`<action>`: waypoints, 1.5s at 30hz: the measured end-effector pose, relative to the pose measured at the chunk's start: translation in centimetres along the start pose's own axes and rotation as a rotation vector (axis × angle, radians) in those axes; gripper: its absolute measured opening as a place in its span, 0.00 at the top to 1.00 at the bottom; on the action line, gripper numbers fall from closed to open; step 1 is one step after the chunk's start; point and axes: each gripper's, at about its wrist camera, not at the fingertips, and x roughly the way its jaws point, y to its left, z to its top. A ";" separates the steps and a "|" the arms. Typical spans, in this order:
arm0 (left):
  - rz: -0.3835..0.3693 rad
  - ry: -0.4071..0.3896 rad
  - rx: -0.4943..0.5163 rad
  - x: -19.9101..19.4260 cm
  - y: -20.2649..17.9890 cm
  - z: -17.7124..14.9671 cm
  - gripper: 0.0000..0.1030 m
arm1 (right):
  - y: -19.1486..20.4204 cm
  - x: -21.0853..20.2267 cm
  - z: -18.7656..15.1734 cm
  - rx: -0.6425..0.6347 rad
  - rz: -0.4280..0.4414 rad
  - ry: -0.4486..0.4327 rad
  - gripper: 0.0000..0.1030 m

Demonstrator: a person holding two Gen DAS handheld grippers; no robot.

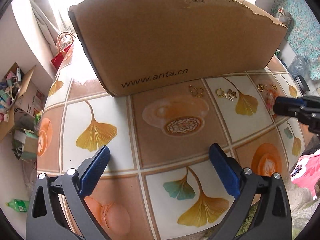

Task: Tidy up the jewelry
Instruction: 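Withdraw both grippers from the box back over the table, then move the left gripper to a small gold charm and close on it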

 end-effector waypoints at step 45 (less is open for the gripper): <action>-0.070 -0.127 0.135 -0.5 -3.2 4.5 0.69 | 1.1 -0.2 1.2 0.003 0.055 -0.119 0.74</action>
